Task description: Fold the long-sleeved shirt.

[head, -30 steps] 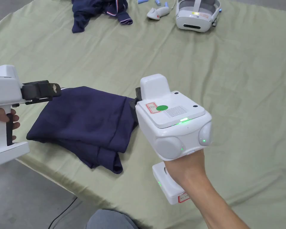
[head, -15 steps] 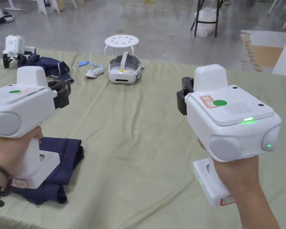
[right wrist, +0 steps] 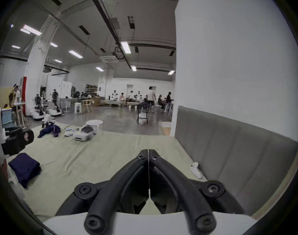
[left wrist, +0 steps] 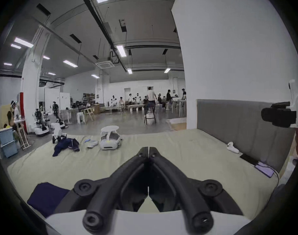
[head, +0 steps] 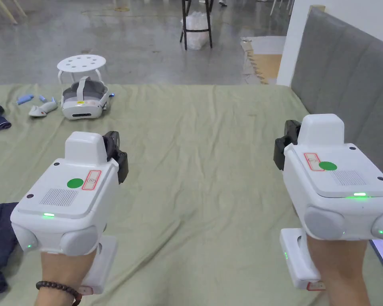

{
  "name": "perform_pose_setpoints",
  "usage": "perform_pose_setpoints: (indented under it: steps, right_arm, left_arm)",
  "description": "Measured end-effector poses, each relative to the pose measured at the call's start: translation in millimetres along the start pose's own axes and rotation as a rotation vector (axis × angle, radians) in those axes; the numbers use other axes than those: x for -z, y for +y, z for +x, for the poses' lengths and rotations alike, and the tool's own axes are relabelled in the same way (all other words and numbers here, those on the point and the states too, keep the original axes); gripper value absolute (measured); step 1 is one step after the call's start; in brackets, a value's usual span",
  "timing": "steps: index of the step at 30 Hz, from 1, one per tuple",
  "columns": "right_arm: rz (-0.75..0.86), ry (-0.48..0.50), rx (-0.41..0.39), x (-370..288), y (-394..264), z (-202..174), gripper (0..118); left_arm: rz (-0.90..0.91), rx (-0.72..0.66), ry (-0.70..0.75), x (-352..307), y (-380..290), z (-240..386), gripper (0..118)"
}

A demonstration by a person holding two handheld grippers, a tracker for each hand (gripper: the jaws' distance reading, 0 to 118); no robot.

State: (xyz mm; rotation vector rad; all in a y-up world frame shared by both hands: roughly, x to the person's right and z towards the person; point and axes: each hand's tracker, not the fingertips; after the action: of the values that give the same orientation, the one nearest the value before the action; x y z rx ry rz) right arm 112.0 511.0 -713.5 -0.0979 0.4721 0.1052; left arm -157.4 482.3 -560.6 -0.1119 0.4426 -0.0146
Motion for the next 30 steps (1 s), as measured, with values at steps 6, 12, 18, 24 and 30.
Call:
perform_pose_setpoints:
  steps: [6,12,18,24,30]
  right_arm:
    - [0.039,-0.024,-0.018,-16.0,-35.0,16.2,0]
    - [0.009,-0.009,-0.030,-9.7,-51.4,9.7,0]
    - [-0.007,-0.004,-0.034,-4.9,-53.5,-2.2,0]
    - [-0.001,0.016,-0.029,-2.6,-46.5,-9.2,0]
    - [-0.002,0.032,-0.021,-4.0,-47.6,-10.4,10]
  left_arm:
    - [0.016,0.048,0.013,-11.5,-43.1,21.8,3]
    - [-0.047,0.007,0.050,-6.8,-59.0,14.4,3]
    - [-0.036,0.004,0.085,-5.1,-59.5,5.9,4]
    - [-0.039,-0.003,0.081,-6.1,-58.0,3.9,5]
    - [-0.028,-0.005,0.057,-7.5,-55.1,5.0,26]
